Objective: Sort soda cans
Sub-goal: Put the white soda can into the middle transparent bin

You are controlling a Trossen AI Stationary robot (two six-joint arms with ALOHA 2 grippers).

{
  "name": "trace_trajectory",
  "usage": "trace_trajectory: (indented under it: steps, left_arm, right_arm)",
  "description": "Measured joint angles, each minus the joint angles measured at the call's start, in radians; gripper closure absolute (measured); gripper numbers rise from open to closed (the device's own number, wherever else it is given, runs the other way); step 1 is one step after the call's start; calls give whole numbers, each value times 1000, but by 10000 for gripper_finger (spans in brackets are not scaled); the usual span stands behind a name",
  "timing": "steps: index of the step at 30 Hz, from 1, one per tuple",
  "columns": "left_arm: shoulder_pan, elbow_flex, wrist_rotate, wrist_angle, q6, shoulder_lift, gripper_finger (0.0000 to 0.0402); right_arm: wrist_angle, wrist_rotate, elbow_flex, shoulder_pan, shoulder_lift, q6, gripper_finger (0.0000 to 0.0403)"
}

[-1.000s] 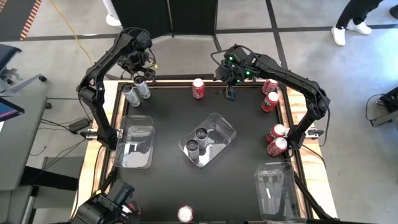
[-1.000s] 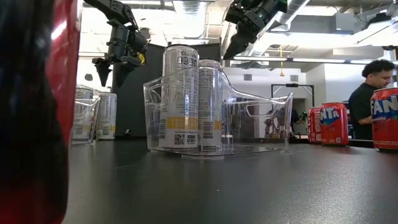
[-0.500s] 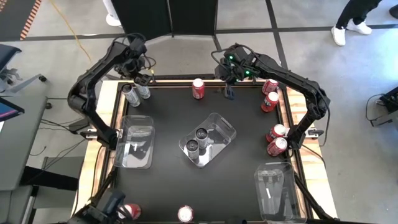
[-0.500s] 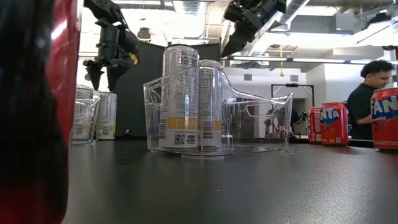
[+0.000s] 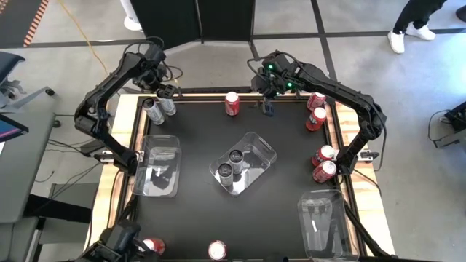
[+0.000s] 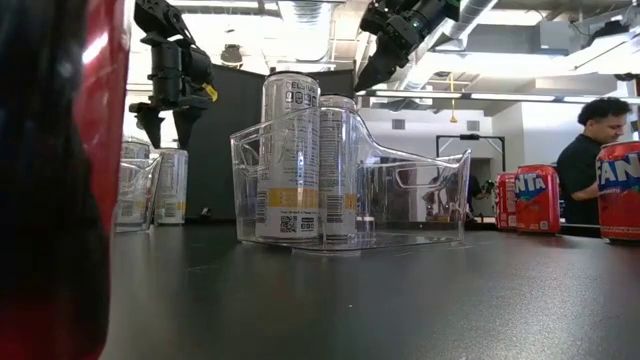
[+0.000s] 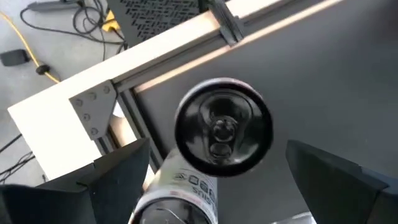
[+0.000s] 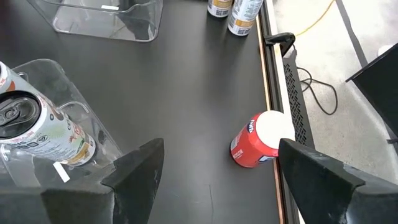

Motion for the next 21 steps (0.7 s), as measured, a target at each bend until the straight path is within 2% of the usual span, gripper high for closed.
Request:
trace_trajectory:
  steps: [11, 21]
  left_arm:
    - [-1, -3, 7, 31, -2, 64, 31]
    - [12, -5, 29, 32, 1, 64, 31]
  right_arm:
    - [12, 0, 0, 0, 0, 3, 72]
    - [13, 0, 0, 0, 0, 2, 72]
